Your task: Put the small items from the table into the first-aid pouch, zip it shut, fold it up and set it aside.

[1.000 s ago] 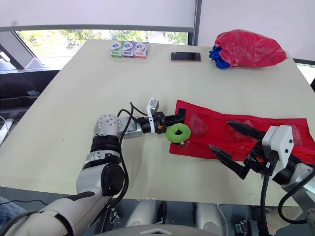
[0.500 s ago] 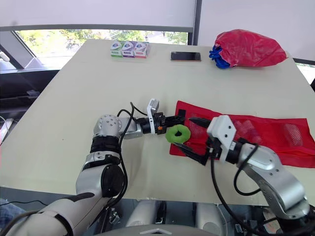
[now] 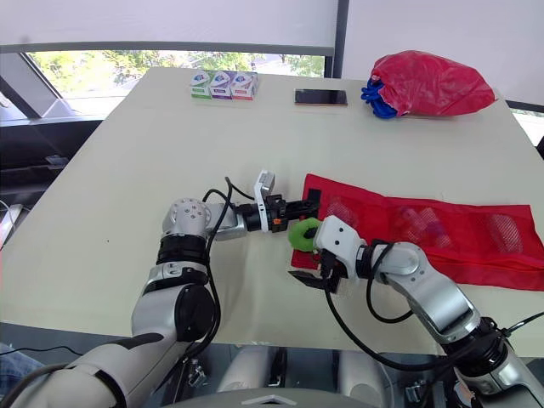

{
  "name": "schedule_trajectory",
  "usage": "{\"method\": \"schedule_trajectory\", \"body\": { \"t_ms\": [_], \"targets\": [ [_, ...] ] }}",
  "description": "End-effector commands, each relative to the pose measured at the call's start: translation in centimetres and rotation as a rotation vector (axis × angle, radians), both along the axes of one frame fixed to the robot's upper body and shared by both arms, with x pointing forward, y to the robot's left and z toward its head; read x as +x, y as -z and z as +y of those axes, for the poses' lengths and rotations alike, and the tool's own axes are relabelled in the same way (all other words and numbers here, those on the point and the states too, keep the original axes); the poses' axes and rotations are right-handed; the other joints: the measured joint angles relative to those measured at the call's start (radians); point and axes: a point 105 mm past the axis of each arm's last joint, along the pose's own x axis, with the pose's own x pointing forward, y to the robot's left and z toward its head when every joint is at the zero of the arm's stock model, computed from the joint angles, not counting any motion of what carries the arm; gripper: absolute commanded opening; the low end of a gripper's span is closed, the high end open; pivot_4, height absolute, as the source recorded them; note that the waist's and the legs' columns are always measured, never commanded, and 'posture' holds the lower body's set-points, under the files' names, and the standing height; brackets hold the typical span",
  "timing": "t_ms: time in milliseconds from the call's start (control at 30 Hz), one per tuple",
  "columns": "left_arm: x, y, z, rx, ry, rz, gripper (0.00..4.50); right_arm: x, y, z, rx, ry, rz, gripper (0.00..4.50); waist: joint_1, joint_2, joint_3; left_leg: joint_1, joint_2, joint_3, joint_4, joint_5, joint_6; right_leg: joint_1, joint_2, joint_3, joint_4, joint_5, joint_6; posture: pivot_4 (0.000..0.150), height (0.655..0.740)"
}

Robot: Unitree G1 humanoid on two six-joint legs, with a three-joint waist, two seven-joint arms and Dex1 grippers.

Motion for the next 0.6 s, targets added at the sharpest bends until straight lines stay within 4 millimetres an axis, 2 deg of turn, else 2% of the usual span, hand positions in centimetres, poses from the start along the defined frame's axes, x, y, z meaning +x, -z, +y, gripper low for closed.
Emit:
{"method": "schedule_trajectory", "body": {
  "t_ms": [33, 67, 133, 300, 600],
  "targets": [
    [0.1, -1.2, -0.3, -0.040, 0.003, -0.039, 0.00, 1.1, -0.4, -0.4, -0.012, 0.061, -0.055, 3.97, -0.001, 0.000, 0.000, 0.000, 0.000, 0.000, 0.000, 0.000, 0.000, 0.000, 0.000, 0.000, 0.000, 0.000, 0.000, 0.150, 0.7400],
    [0.1, -1.2, -0.3, -0.041, 0.004, -0.039, 0.00, 1.3, -0.7, -0.3, 0.002, 0.069, -0.063, 3.63, -0.001, 0.000, 0.000, 0.000, 0.000, 0.000, 0.000, 0.000, 0.000, 0.000, 0.000, 0.000, 0.000, 0.000, 0.000, 0.150, 0.7400],
    [0.0, -1.2, -0.3, -0.042, 0.004, -0.037, 0.00, 1.6, -1.1, -0.2, 0.023, 0.085, -0.072, 2.69, -0.001, 0.000, 0.000, 0.000, 0.000, 0.000, 0.000, 0.000, 0.000, 0.000, 0.000, 0.000, 0.000, 0.000, 0.000, 0.150, 0.7400],
    [0.1, -1.1, -0.3, -0.041, 0.003, -0.033, 0.00, 2.1, -1.3, -0.5, 0.016, 0.121, -0.110, 0.10, 0.000, 0.000, 0.000, 0.000, 0.000, -0.001, 0.000, 0.000, 0.000, 0.000, 0.000, 0.000, 0.000, 0.000, 0.000, 0.150, 0.7400],
    [0.3, -0.6, 0.2, -0.018, -0.014, -0.039, 0.00, 1.0, -4.0, -0.4, 0.206, 0.151, -0.085, 0.04, 0.000, 0.000, 0.000, 0.000, 0.000, -0.001, -0.001, 0.000, -0.001, 0.000, 0.000, -0.001, 0.000, 0.000, 0.000, 0.150, 0.7400]
  ]
}}
